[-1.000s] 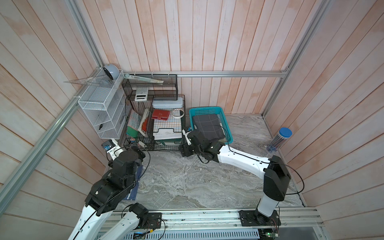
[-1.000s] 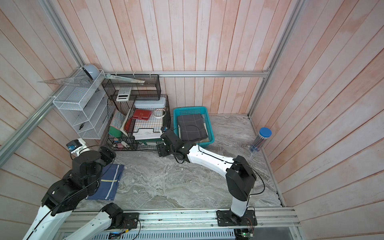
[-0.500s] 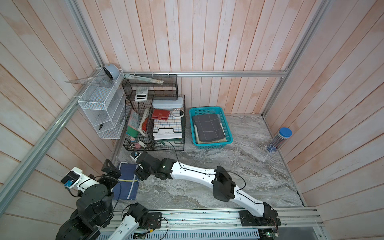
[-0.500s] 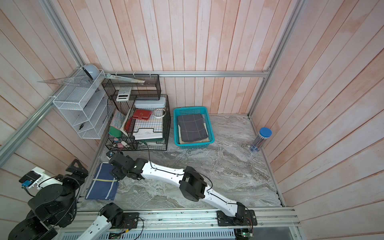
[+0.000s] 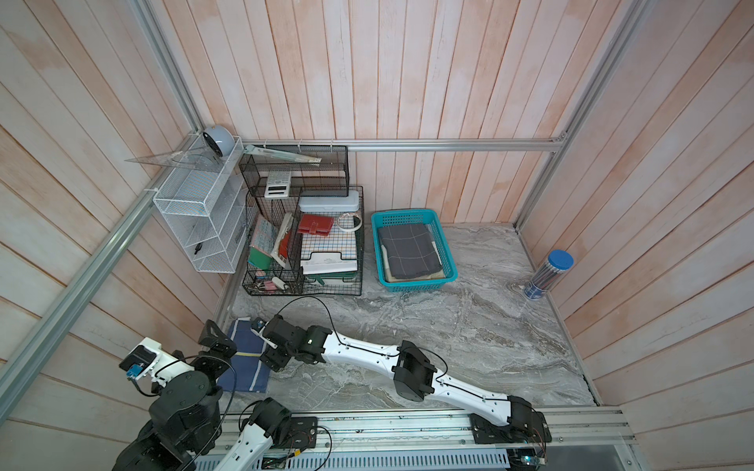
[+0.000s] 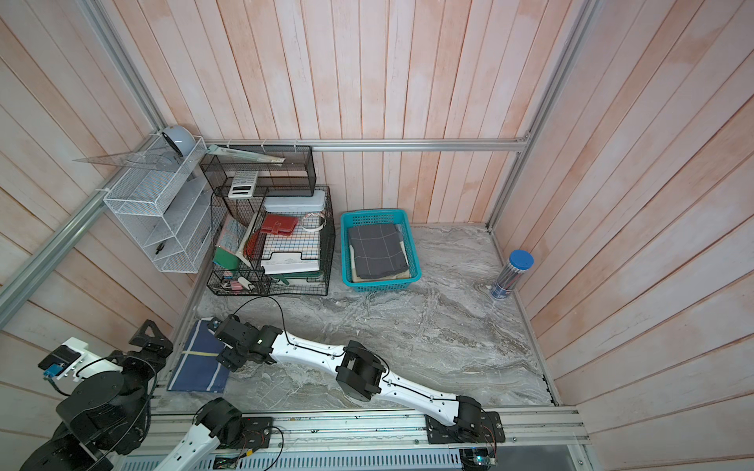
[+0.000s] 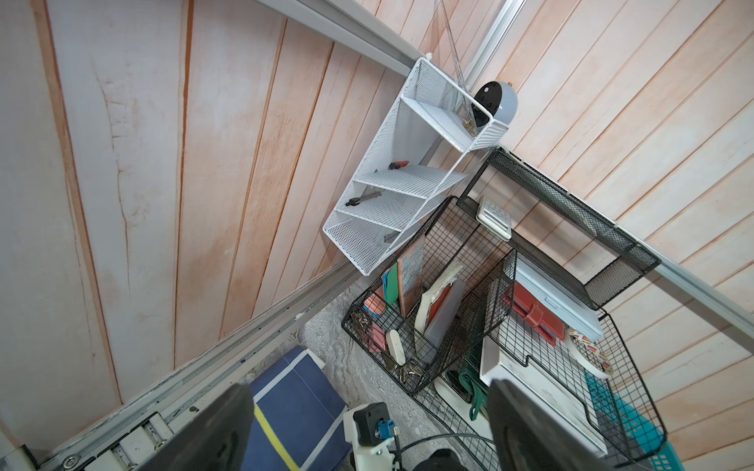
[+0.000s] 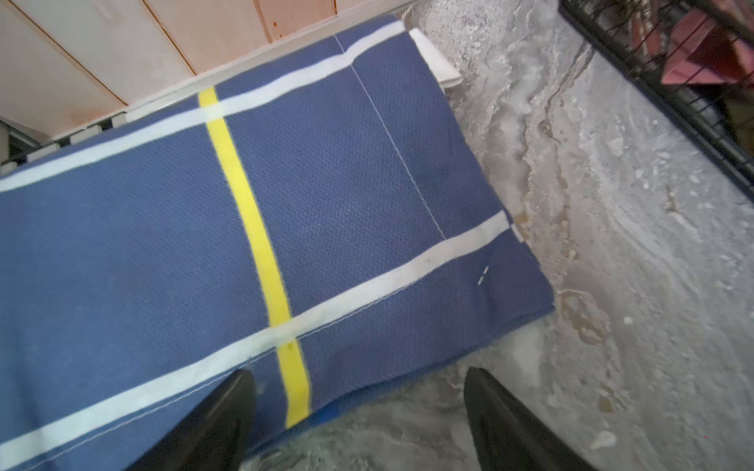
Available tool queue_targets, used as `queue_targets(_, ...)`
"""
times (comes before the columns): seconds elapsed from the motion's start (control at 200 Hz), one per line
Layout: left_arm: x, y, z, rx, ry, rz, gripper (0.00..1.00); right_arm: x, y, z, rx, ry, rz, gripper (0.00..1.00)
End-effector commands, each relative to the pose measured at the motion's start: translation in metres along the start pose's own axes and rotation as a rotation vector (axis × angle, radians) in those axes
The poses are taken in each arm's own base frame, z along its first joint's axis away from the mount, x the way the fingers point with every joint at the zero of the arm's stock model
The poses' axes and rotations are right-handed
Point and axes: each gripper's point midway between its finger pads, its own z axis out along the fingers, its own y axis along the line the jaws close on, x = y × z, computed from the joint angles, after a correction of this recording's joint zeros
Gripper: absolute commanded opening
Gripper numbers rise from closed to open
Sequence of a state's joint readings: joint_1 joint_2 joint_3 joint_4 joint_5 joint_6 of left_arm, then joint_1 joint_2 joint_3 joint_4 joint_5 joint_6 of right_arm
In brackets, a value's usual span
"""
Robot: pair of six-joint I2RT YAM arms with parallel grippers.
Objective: Put the folded pillowcase in the basket
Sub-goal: Move the pillowcase to the center of the board.
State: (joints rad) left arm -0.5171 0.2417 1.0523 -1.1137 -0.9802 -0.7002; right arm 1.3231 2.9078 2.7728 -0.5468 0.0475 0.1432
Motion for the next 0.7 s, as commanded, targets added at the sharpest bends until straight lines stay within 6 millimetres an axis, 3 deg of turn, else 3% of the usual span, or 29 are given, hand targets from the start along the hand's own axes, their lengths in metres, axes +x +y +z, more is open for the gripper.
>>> queue_targets(0.0, 0.001, -0.002, 0.001, 0.010, -0.001, 0.008, 0.96, 0.010, 0.006, 0.008, 0.026, 0.008, -0.073, 0.88)
queue_targets(0.17, 0.002, -0.002, 0.001, 0.008, -0.001, 0.013, 0.97, 0.027, -0.016, 0.005, 0.148, 0.077, -0.090, 0.88)
queue_targets(0.375, 0.002, -0.002, 0.002, 0.002, 0.000, 0.019, 0.97, 0.033, -0.031, -0.022, 0.220, 0.105, -0.083, 0.87)
queue_targets(0.44, 0.003, -0.003, 0.003, 0.001, 0.004, 0.026, 0.97, 0.045, -0.039, -0.029, 0.253, 0.125, -0.072, 0.87)
queue_targets(0.45, 0.004, -0.003, 0.003, 0.000, 0.004, 0.027, 0.97, 0.036, -0.040, -0.038, 0.258, 0.106, -0.063, 0.87)
queue_targets(0.5, 0.004, -0.005, 0.004, -0.003, 0.007, 0.033, 0.98, 0.039, -0.052, -0.050, 0.316, 0.112, -0.036, 0.86)
queue_targets(0.575, 0.007, -0.008, 0.006, -0.005, 0.018, 0.047, 0.98, 0.052, -0.073, -0.070, 0.432, 0.137, -0.041, 0.86)
queue_targets(0.695, 0.012, -0.016, 0.012, -0.014, 0.043, 0.083, 0.99, 0.078, -0.091, -0.100, 0.491, 0.158, -0.070, 0.86)
